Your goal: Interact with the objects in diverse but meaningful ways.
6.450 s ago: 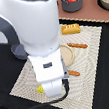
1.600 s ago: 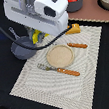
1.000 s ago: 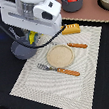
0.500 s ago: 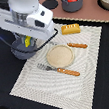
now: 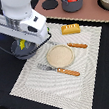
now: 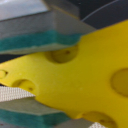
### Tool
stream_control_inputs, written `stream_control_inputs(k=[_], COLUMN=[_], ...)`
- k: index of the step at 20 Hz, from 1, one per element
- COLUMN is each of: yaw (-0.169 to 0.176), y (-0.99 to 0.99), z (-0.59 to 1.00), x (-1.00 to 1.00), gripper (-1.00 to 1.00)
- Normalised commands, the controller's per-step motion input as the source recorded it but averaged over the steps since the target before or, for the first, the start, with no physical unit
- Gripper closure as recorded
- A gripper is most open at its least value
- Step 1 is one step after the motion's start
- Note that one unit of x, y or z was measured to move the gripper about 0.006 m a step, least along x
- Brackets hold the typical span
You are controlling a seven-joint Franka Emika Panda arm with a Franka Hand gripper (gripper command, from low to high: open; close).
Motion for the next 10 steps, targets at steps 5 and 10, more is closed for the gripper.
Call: stream_control_inputs(k=[5, 10], yaw=[0.02, 0.037], y=[-0.02, 0.0], z=[-0.07, -0.19], x=[-0.37, -0.49], gripper=[1.0, 1.0])
